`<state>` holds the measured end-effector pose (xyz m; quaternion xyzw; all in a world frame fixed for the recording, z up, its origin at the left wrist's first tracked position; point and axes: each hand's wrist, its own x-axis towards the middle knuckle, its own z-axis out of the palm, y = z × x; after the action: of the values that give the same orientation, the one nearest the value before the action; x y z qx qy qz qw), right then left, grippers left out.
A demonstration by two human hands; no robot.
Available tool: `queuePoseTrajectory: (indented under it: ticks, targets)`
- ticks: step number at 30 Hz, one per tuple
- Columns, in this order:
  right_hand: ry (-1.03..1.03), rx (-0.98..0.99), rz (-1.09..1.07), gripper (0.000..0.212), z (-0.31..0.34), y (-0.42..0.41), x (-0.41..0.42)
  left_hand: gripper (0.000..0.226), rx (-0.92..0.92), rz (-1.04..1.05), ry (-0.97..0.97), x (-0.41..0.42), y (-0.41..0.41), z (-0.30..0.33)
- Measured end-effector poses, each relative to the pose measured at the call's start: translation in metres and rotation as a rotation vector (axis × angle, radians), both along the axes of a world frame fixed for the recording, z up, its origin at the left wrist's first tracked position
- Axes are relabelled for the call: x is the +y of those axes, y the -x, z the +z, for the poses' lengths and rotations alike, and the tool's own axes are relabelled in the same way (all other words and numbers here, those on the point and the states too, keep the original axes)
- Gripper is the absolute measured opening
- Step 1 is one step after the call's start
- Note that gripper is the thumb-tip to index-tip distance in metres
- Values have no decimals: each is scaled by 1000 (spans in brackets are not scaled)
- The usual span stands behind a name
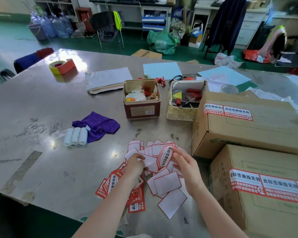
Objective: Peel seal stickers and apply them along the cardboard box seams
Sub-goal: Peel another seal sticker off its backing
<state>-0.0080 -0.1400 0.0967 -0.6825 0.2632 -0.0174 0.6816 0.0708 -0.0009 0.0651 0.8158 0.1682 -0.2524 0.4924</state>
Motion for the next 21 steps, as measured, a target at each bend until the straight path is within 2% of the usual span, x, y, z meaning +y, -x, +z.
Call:
queuePoseTrajectory:
  ticks: [2, 7, 11, 16, 21]
  targets:
    - [25, -5, -24, 29, 2, 0, -1, 34, -50, -22, 2, 0, -4, -2]
    - [75, -18, -114, 33, 12, -2, -9, 41, -137, -317, -247, -2, -5, -11]
    - [108, -6, -133, 35, 15, -4, -18, 32, -125, -495, -456, -10, -6, -15]
    - [169, 9, -93, 40, 20, -4, -31, 27, -75, -584, -608, -18, -6, -22]
    - [291, 29, -17, 43, 33, -8, -41, 44, -69, -648, -658, -32, -6, -6]
